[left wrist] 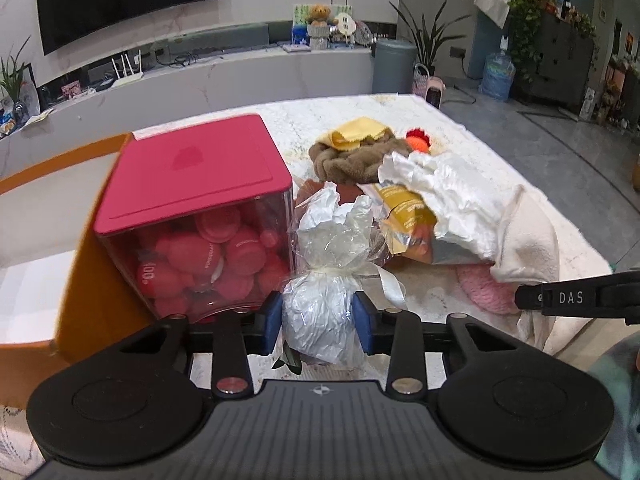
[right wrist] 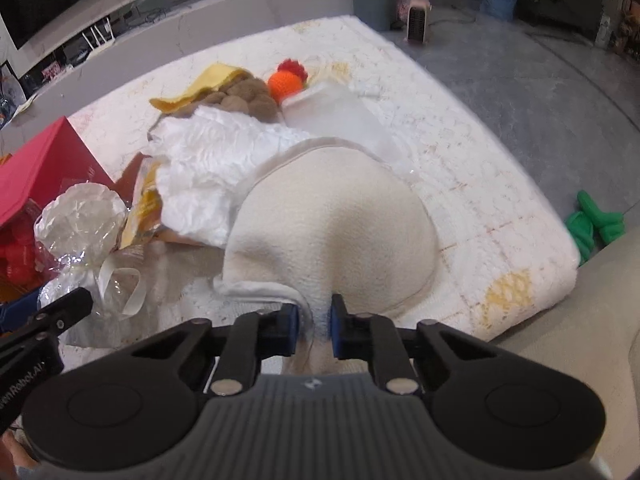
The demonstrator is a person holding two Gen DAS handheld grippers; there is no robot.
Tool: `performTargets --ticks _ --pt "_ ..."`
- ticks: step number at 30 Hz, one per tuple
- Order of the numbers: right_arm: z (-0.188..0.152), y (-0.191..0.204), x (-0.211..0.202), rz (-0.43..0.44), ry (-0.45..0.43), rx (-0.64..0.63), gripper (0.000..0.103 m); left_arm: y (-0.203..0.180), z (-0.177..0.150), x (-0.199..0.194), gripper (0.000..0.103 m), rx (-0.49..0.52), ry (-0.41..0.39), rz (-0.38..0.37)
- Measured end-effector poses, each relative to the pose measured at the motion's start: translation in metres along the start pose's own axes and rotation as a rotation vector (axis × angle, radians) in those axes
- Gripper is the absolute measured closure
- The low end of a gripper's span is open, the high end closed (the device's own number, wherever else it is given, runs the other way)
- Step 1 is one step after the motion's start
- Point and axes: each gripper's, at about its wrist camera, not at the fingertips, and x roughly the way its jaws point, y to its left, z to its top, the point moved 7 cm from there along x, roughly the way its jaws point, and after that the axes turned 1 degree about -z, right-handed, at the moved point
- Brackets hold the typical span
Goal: Organize soft objects
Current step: 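Close the left gripper on the wrapped bundle while the right gripper grips the cushion pad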
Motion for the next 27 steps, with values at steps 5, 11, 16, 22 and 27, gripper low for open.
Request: performTargets --ticks 5,11,16,22,27 --pt "-0.010 0.000 -0.026 0.007 -0.040 0.004 0.090 0.000 -0.004 -0.024 0.062 -0.027 -0.025 -0.031" --pt "-0.031 0.017 -0.051 0.109 -0.067 -0.038 0.090 0.000 -0.011 -0.051 0.063 -0.048 -0.036 -0.049" --pt "-0.046 0.047 -0.070 0.171 -0.092 -0.109 0.090 0.014 -0.014 -0.075 0.063 -0.085 -0.061 -0.031" --pt "-0.052 0.085 -0.099 0.249 -0.147 -0.184 0.090 0.040 -0.012 -0.109 0.063 -0.137 -0.129 -0.003" --pt "-0.053 0.117 -0.125 0.336 -0.194 -0.224 0.090 0.063 -0.009 -0.129 0.063 -0.175 -0.156 0.028"
